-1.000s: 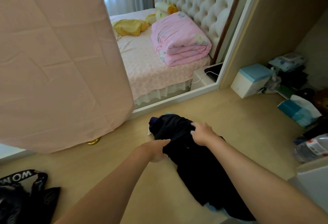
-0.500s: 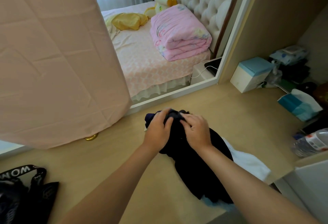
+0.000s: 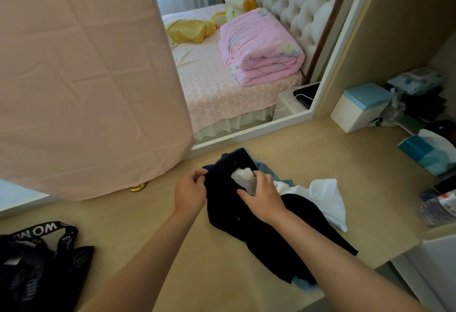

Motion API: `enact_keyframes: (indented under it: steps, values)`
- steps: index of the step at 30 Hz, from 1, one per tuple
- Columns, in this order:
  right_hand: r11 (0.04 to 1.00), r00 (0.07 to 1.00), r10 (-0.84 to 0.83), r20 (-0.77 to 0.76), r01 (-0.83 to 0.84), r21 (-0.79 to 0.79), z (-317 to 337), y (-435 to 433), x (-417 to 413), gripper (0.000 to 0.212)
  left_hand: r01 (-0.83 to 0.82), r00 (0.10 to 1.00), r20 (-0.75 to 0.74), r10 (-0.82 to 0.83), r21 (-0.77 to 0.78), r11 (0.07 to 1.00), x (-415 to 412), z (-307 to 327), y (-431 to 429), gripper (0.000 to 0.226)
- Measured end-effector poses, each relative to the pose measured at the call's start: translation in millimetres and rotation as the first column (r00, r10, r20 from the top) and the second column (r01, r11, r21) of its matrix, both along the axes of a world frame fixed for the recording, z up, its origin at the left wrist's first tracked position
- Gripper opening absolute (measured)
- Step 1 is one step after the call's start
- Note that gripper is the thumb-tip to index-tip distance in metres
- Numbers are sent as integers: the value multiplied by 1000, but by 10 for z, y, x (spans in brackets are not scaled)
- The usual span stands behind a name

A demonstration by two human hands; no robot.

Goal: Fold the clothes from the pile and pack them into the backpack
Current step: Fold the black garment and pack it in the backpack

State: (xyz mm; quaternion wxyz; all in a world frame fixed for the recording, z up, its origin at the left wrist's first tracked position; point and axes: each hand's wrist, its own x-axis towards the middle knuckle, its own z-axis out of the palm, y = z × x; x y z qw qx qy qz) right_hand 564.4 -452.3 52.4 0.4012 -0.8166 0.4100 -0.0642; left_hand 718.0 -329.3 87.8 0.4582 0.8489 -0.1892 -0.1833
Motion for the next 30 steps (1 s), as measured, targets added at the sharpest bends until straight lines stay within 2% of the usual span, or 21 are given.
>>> enact_keyframes:
  steps: [2, 5, 6, 7, 8, 9, 11, 13, 14, 16, 18, 20, 22, 24, 25, 27, 28, 30]
  values:
    - [996, 989, 89, -120, -91, -14, 31, -55, 41, 55, -7, 999, -44, 11, 91, 996, 64, -48, 173, 24]
    - [968, 939, 246, -242, -249, 19, 65, -11, 118, 27, 189, 959, -271, -80, 406, 894, 159, -207, 482, 20]
    - [960, 928, 272, -256, -278, 10, 66, 36, 154, 18, 229, 938, -335, -89, 408, 884, 160, -247, 552, 24]
    - [955, 922, 285, -260, -296, -3, 60, 87, 196, 10, 248, 921, -374, -113, 338, 908, 147, -273, 592, 30]
    - [952, 922, 296, -249, -305, 2, 67, 151, 237, 7, 253, 905, -396, -152, 217, 943, 113, -275, 604, 35]
    - [953, 929, 297, -220, -302, 11, 79, 225, 278, 14, 247, 894, -405, -189, 95, 964, 60, -251, 593, 40]
    - [958, 948, 267, -172, -280, -56, 42, 335, 357, 20, 242, 911, -345, -227, 1, 970, -11, -238, 532, 45]
    - [949, 955, 229, -188, -262, -174, 4, 388, 429, 25, 243, 967, -105, -230, 136, 960, 16, -282, 481, 32]
    - [951, 957, 202, -209, -243, -193, 9, 373, 462, 27, 190, 982, -20, -190, 173, 966, 52, -287, 480, 22]
    - [980, 977, 63, -202, -99, -172, 99, 270, 529, 26, 8, 1000, -26, -5, 121, 993, 173, -222, 524, 22]
    - [971, 972, -218, -93, 206, -117, 253, 64, 574, 25, -148, 987, -39, 153, 118, 982, 358, -178, 687, 26]
    - [890, 892, -451, 25, 452, -53, 399, -125, 617, 18, -169, 980, -60, 189, 243, 955, 568, -269, 947, 23]
    - [866, 867, -493, 73, 497, -48, 436, -172, 685, 19, -94, 975, -147, 166, 402, 911, 706, -391, 1241, 25]
    - [913, 923, -379, 65, 384, -134, 378, -28, 771, 43, 10, 979, -178, 99, 527, 850, 718, -498, 1417, 44]
    - [920, 958, -284, 33, 282, -272, 296, 73, 798, 52, 36, 995, -99, 26, 576, 816, 684, -549, 1440, 58]
    - [839, 998, -15, -69, -25, -543, 135, 313, 830, 51, 42, 980, 133, -147, 586, 809, 581, -602, 1379, 68]
    - [803, 977, 172, -126, -214, -556, 68, 426, 822, 43, 100, 952, 186, -241, 559, 823, 533, -615, 1314, 63]
    - [773, 833, 476, -282, -549, -319, -62, 655, 786, 29, 327, 888, 110, -447, 534, 780, 450, -672, 1177, 49]
